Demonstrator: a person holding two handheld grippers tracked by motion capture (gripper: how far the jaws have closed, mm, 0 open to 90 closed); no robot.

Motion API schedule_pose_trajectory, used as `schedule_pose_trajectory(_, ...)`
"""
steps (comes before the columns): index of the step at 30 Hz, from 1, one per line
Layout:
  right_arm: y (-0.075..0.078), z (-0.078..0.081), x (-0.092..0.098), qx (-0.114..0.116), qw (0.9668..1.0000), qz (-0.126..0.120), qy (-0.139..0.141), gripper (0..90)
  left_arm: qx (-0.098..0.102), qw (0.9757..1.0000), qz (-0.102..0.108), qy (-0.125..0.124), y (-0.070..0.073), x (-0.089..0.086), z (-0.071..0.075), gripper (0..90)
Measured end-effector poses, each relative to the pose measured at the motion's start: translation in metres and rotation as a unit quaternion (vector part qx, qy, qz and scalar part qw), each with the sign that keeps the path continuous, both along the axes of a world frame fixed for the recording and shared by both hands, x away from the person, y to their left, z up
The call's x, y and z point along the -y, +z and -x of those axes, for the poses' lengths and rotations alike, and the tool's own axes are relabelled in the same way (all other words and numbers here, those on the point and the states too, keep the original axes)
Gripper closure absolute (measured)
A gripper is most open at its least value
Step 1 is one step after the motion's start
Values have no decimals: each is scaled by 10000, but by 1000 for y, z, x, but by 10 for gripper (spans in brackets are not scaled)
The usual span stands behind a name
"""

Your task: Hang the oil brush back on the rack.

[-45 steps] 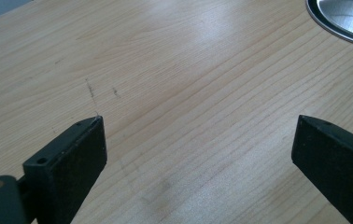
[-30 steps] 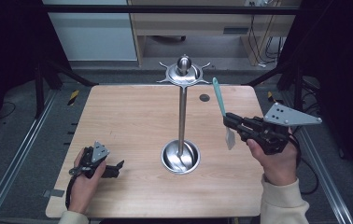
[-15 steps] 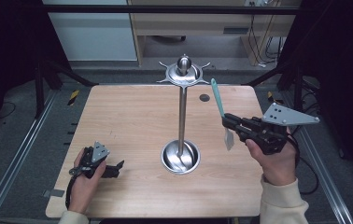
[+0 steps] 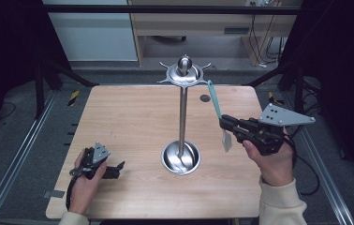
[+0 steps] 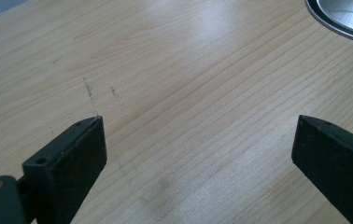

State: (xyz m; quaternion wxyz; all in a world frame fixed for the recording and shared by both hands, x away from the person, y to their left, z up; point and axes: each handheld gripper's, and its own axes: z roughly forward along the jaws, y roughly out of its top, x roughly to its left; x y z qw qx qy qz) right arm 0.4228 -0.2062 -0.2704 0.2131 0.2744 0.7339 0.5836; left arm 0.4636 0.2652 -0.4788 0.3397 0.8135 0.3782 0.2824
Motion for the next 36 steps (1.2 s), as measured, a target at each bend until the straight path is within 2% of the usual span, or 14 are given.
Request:
schedule_pose_trajectory(23, -22, -8, -32, 128, 9981, -501, -321, 824, 14, 10000, 4, 8, 1, -1, 0, 28)
schedule_pose_trajectory(36, -24, -8, -35, 132, 9978, -535, -374, 823, 5, 10000, 4, 2, 0, -1, 0, 28)
